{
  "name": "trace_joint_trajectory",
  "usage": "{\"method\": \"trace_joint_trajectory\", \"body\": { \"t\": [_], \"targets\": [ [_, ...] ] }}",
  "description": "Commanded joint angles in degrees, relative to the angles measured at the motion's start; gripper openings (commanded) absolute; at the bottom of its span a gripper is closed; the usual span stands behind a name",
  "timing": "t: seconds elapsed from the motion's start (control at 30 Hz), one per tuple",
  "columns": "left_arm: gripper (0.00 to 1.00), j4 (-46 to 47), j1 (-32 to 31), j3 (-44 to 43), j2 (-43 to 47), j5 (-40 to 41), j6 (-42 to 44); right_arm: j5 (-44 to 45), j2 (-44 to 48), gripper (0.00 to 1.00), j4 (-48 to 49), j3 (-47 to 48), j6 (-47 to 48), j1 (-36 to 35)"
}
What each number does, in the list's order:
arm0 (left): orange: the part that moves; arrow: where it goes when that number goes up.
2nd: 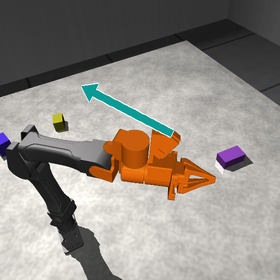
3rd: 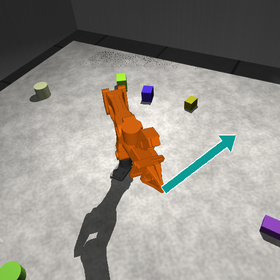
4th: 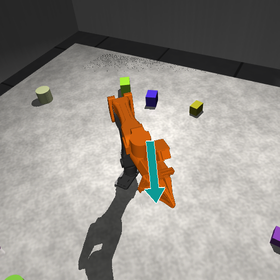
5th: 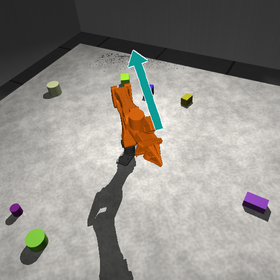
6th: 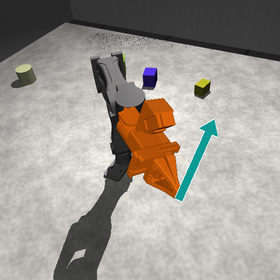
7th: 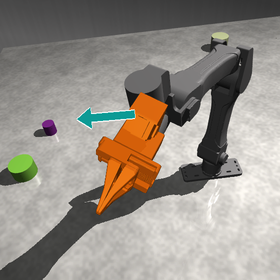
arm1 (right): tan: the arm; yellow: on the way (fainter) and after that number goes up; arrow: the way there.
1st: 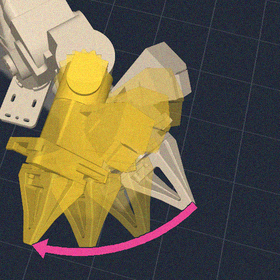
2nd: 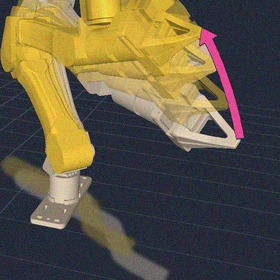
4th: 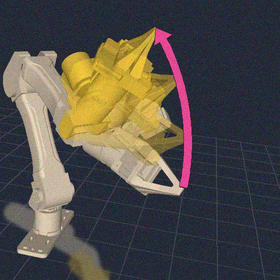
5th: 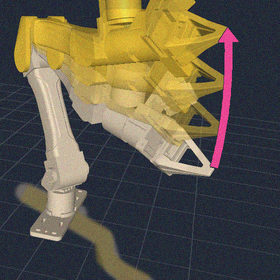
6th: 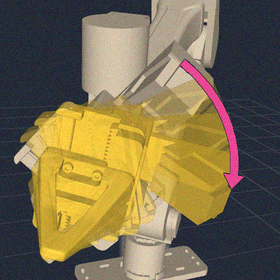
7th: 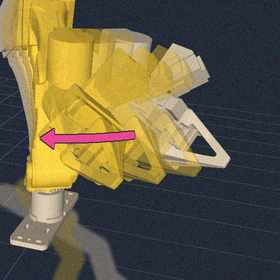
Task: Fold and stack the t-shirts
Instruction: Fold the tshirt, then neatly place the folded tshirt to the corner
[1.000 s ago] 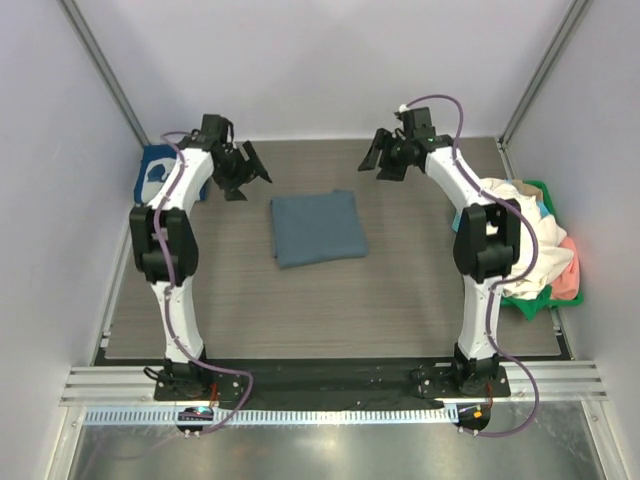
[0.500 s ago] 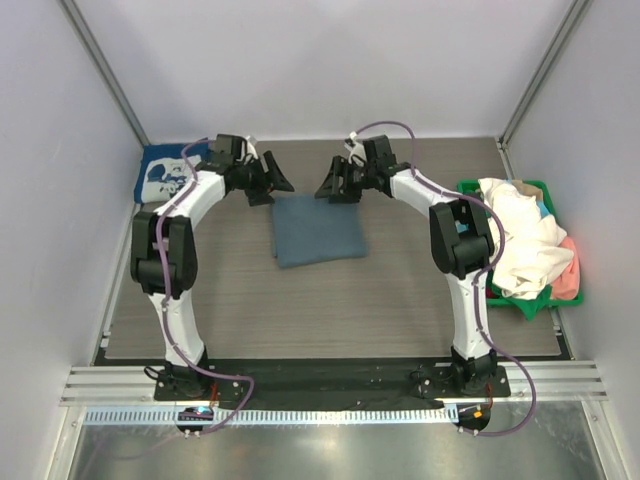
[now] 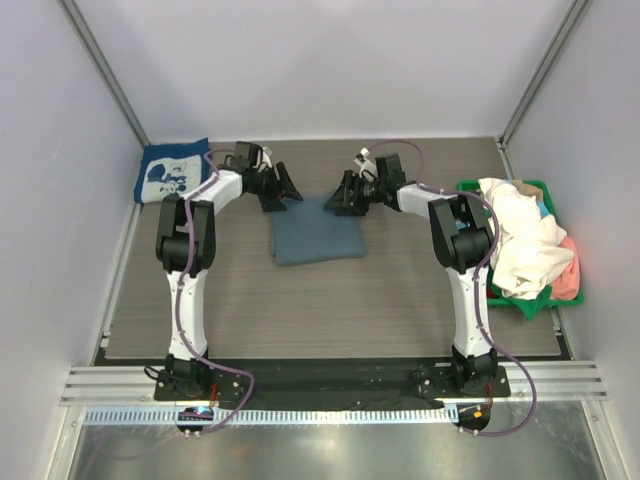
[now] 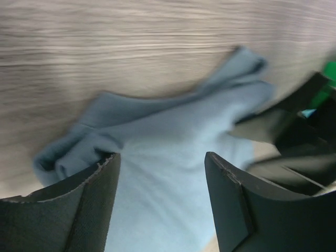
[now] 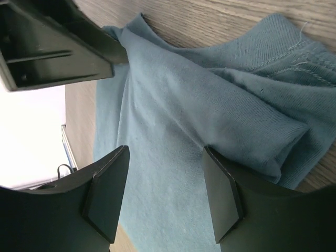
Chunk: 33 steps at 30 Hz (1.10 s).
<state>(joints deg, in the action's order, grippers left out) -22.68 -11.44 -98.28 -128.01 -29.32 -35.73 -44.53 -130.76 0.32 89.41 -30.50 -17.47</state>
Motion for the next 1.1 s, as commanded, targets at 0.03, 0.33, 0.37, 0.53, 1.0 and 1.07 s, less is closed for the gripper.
{"method": "trace_joint_trajectory", "body": {
  "t": [0.03, 0.33, 0.37, 0.53, 1.0, 1.07],
  "targets": [
    [0.65, -5.5, 1.2, -5.9, -1.0, 2.4, 1.7, 2.3, -1.3, 0.64, -1.9, -3.1, 0.7, -0.2],
    [0.79, -11.4, 1.3, -8.9, 11.7, 8.8, 6.6, -1.1, 1.8, 0.66, -3.8, 2.7, -2.1, -0.2],
    [0.81, -10.4, 1.5, -6.8, 15.8, 10.0, 6.9, -0.5, 3.9, 0.66, -4.3, 3.4, -2.2, -0.1],
    [0.92, 0.1, 2.6, 8.4, 24.7, 12.8, 7.5, 2.8, 11.3, 0.7, -4.7, 3.8, -4.2, -0.2],
    [0.98, 18.5, 3.4, 24.7, 19.2, 6.5, 2.0, 8.1, 46.1, 0.74, -7.6, -25.1, -1.3, -0.3],
    [0.98, 19.3, 3.4, 24.5, 17.2, 6.9, 1.5, 7.7, 49.6, 0.74, -9.1, -27.5, -0.9, -0.3]
  ]
}}
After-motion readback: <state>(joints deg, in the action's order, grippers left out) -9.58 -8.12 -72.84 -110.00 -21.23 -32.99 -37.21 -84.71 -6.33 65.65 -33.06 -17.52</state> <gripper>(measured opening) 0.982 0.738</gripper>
